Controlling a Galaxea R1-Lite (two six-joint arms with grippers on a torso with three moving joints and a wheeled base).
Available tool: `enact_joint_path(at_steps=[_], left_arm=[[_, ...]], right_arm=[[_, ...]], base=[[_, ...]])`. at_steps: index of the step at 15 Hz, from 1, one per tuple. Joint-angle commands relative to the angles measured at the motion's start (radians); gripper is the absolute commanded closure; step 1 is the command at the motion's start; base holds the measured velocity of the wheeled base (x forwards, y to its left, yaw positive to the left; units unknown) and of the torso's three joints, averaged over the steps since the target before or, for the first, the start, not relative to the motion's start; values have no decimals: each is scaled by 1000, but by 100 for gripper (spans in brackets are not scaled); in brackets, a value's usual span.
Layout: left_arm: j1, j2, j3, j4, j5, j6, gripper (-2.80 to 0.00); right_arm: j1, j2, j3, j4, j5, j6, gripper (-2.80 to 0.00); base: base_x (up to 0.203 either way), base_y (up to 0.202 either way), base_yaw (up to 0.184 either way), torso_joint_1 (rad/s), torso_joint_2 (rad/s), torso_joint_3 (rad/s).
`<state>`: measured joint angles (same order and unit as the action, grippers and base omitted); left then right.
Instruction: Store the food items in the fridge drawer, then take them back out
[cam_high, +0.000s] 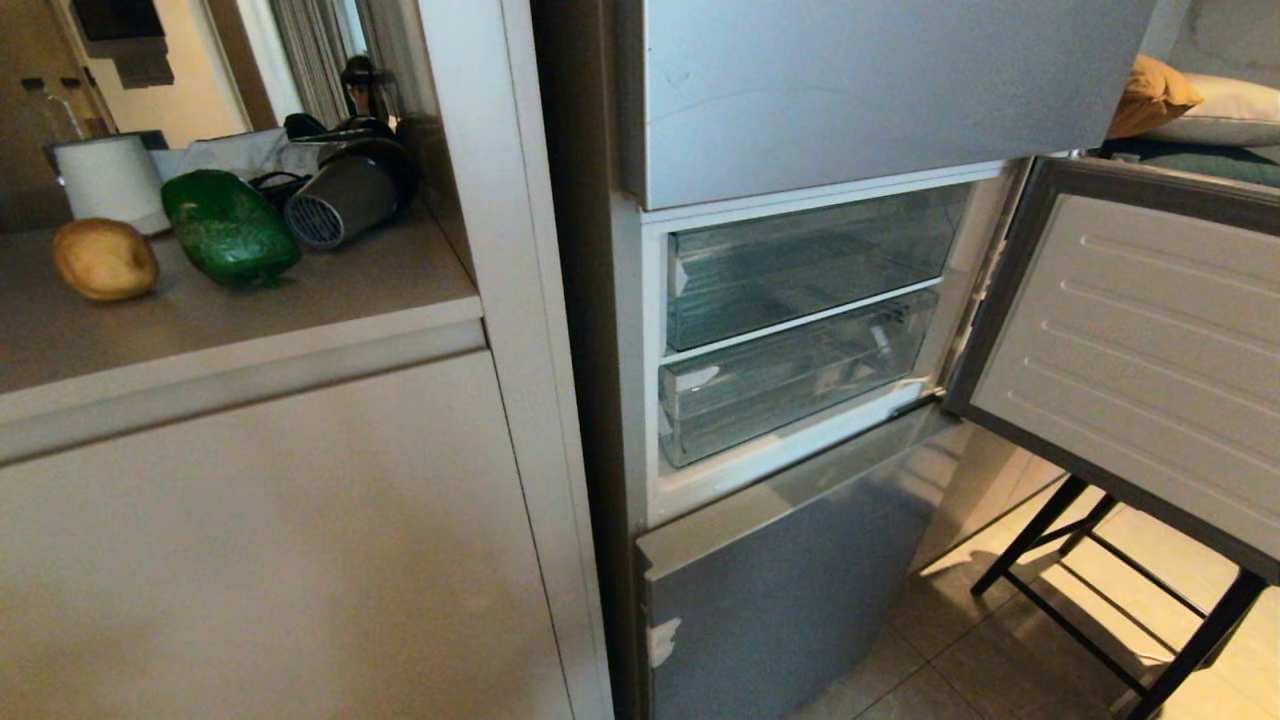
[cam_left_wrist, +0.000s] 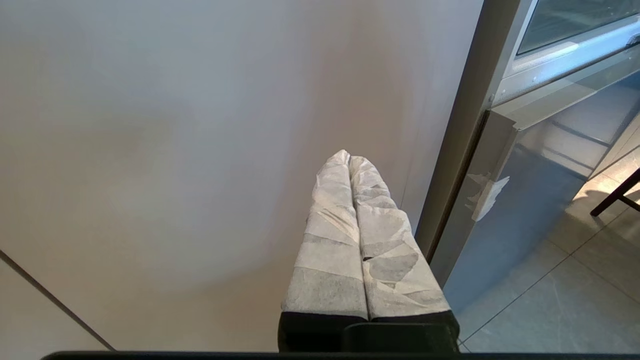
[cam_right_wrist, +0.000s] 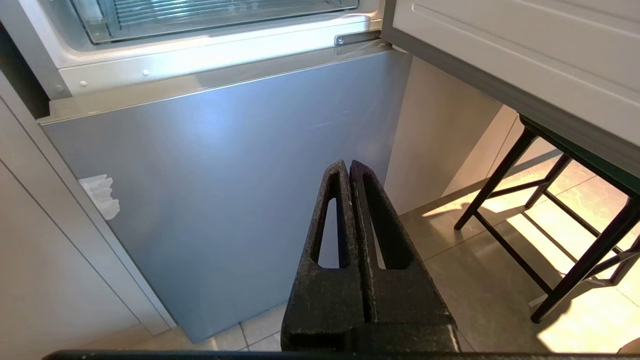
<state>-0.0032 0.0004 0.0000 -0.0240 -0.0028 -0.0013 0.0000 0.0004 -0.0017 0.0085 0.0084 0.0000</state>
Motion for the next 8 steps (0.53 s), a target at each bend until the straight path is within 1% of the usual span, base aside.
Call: enact_joint_path(at_steps=[1, 8], left_arm=[[0, 0, 11, -1, 0, 0, 0], [0, 0, 11, -1, 0, -2, 0]], right_arm=[[0, 0, 0, 0, 0, 0, 0], [0, 0, 0, -1, -11, 26, 0]], base=[[0, 0, 0, 0, 0, 0], [0, 0, 0, 0, 0, 0]])
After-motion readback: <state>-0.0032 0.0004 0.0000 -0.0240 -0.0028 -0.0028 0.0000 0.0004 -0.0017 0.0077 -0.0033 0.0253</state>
